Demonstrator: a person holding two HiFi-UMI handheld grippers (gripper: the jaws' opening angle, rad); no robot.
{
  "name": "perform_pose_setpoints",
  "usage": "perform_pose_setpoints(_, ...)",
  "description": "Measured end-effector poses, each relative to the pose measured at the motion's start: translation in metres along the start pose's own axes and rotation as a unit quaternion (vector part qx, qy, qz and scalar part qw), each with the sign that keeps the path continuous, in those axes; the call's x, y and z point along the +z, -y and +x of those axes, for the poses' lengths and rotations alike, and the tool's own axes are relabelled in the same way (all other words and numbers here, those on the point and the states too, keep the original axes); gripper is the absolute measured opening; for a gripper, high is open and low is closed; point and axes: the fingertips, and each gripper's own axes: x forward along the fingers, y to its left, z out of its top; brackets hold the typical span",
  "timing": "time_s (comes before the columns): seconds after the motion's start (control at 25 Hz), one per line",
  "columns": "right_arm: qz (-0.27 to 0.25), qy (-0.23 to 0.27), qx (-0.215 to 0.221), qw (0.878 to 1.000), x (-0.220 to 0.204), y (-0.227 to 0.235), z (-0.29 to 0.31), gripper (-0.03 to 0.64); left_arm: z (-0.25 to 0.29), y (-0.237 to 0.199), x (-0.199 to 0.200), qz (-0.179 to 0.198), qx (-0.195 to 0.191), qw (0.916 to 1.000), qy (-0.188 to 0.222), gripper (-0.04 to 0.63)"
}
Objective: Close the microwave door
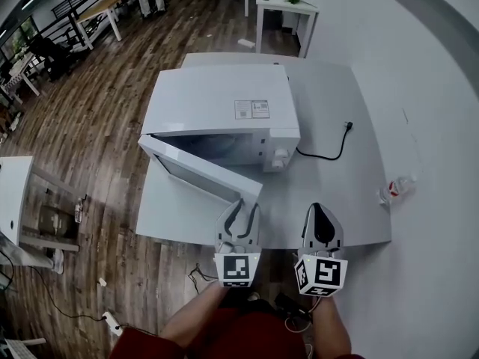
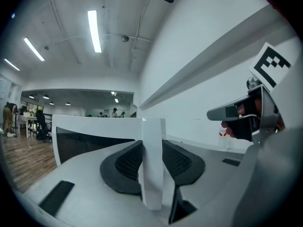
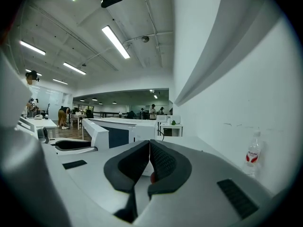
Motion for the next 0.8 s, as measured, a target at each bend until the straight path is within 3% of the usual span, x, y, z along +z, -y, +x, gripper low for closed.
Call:
perform_pose_setpoints(0.4,-0.004,-0.002,-0.017,1.0,0.001,0.009,0.034,0.028,0.036,0.001,0.003,-0.006,-0.016,0.9998,0.005,0.147)
perform_pose_setpoints(0.8,-0.023,0.009,0.043,0.999,0.002,0.017,0.079,0.028,0.075,-0.001,0.005,-0.006,0.03,0.9995,-0.001,0.147)
